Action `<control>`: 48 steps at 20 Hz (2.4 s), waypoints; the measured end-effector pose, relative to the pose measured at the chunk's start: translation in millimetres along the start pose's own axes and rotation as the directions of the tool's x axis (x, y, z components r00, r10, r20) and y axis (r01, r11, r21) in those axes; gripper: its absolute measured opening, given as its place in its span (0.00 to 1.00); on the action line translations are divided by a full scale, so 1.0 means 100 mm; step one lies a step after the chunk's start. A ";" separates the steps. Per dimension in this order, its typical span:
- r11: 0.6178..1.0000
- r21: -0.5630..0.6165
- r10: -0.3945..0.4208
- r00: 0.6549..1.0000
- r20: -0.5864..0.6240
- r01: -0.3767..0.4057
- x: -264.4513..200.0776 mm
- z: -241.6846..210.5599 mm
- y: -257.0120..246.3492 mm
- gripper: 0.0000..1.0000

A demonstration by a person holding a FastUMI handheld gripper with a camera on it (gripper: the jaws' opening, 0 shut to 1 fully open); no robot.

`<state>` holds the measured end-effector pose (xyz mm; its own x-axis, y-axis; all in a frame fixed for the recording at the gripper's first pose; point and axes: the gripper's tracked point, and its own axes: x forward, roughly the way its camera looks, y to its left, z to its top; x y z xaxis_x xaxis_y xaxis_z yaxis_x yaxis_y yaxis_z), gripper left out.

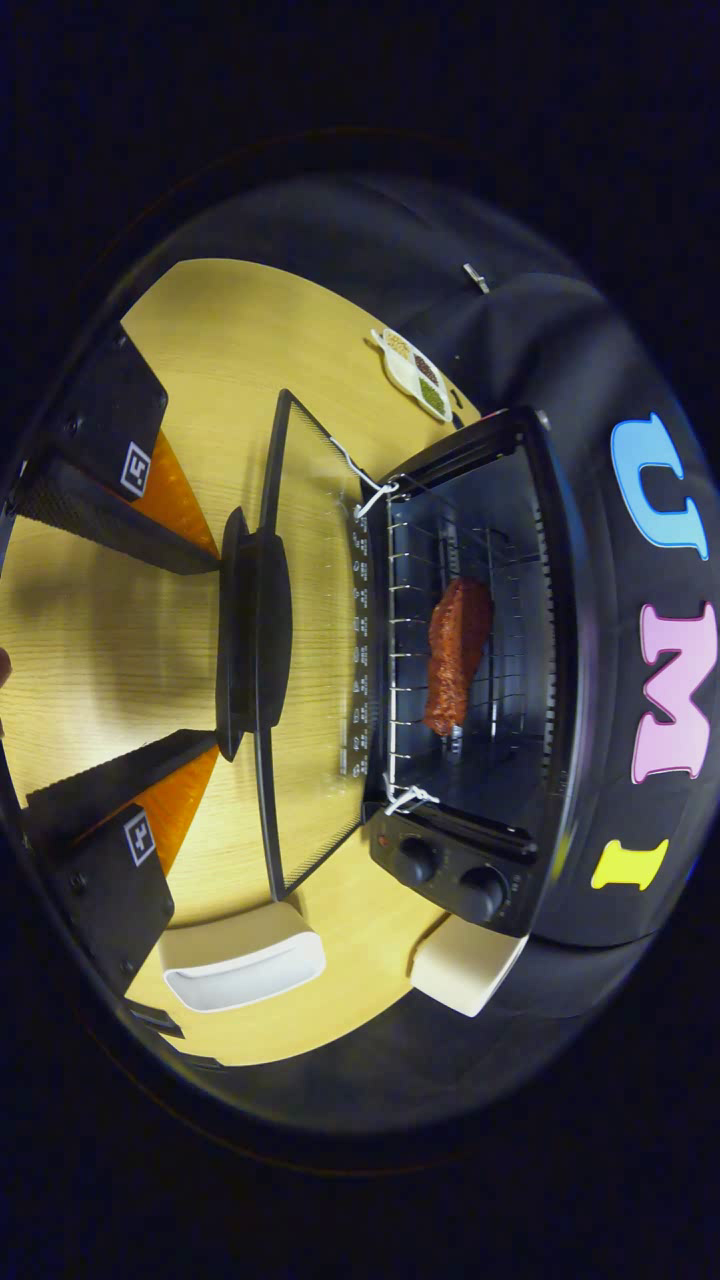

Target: Open the toaster oven, put the food inside, and close the toaster oven door.

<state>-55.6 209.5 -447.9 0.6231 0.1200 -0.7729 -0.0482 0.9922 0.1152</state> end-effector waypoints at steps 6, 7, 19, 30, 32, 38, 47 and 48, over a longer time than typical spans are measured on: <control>0.999 -0.042 0.008 0.991 0.136 -0.002 -0.27 0.52 -0.03 0.98; 0.999 -0.045 0.006 0.989 0.146 0.001 -0.24 0.55 -0.07 0.98; 0.998 -0.065 0.010 0.976 0.219 0.004 -0.34 0.86 -0.15 0.99; 0.996 -0.088 0.028 0.873 0.487 0.017 -1.45 1.82 -0.57 0.99; 0.995 -0.094 0.038 0.837 0.546 0.016 -1.75 2.04 -0.66 0.98; 0.992 -0.121 0.065 0.754 0.654 0.020 -2.46 2.48 -1.07 0.98; 0.993 -0.117 0.091 0.750 0.655 -0.018 -2.65 2.44 -1.56 0.98; 0.992 -0.121 0.095 0.749 0.656 -0.021 -2.67 2.44 -1.59 0.98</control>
<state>-23.9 11.4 -107.1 0.9740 0.1618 -0.1588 -0.1549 0.9864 0.0550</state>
